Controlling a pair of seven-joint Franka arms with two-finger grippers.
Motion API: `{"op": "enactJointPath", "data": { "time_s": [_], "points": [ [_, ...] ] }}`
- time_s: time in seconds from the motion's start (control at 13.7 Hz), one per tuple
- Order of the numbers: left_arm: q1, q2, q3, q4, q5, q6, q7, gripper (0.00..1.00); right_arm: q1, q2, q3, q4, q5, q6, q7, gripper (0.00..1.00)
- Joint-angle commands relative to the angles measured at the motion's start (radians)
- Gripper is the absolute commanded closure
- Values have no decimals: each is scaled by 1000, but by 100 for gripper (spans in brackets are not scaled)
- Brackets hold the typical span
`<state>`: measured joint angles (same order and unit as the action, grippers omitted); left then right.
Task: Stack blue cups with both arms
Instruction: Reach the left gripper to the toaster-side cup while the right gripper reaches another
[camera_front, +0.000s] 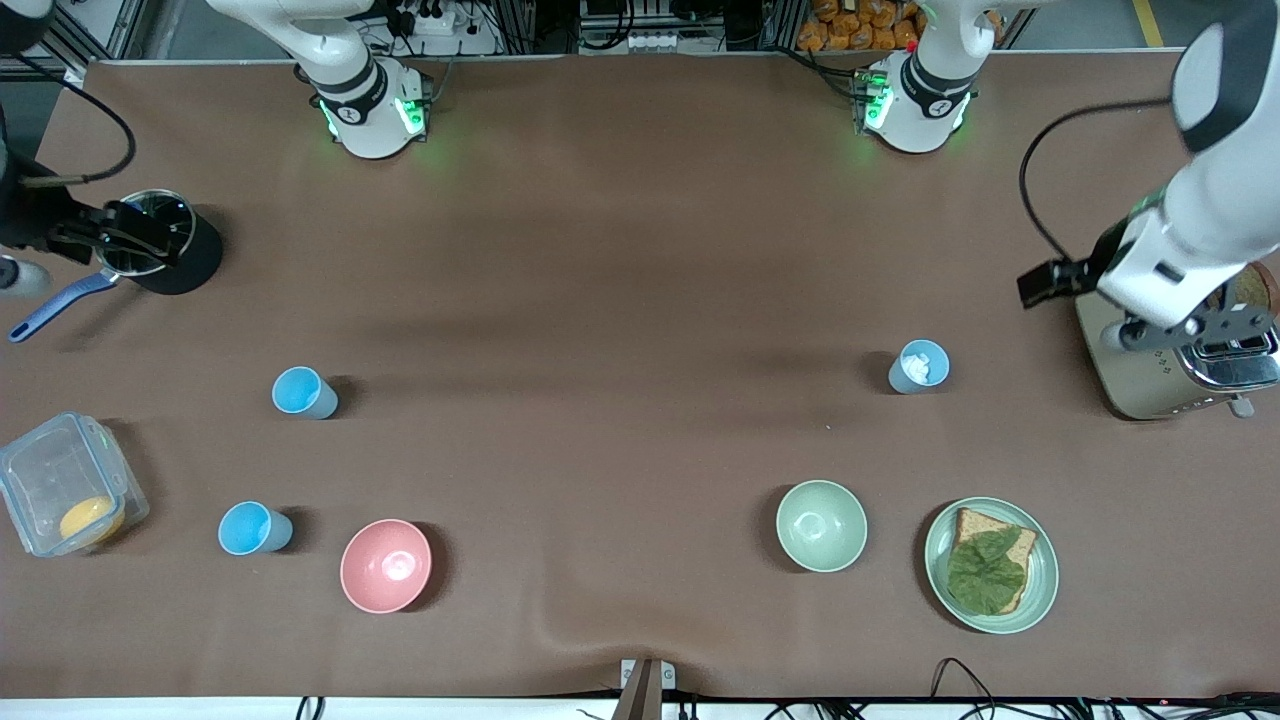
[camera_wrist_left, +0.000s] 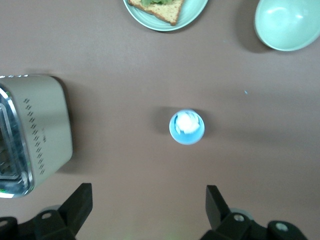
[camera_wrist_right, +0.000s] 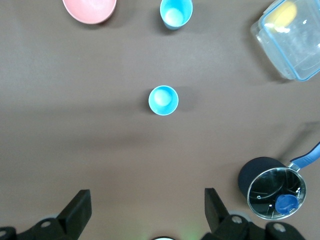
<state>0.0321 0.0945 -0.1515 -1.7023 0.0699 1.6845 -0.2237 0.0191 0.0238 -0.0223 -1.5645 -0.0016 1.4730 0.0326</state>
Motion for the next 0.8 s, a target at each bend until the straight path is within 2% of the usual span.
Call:
{"op": "enactJointPath", "data": {
  "time_s": [0.0, 0.15, 0.29, 0.44, 0.59, 0.73],
  "points": [
    [54, -41, -5, -243, -19, 253, 0, 0, 4, 28, 2, 3, 11, -8, 3, 0],
    [60, -23, -5, -342, -53, 409, 0, 0, -17, 56, -5, 4, 11, -43, 3, 0],
    [55, 7, -8, -411, -62, 478, 0, 0, -82, 99, -2, 4, 22, -43, 3, 0],
    [54, 25, -14, -491, -62, 568, 0, 0, -90, 158, -4, 3, 9, -43, 0, 0],
    [55, 80, -14, -499, -62, 616, 0, 1, -103, 229, -4, 1, 11, -28, 0, 0],
    [61, 123, -14, -499, -62, 677, 1, 7, -105, 287, -4, -11, 11, 57, 0, 0]
  ]
}}
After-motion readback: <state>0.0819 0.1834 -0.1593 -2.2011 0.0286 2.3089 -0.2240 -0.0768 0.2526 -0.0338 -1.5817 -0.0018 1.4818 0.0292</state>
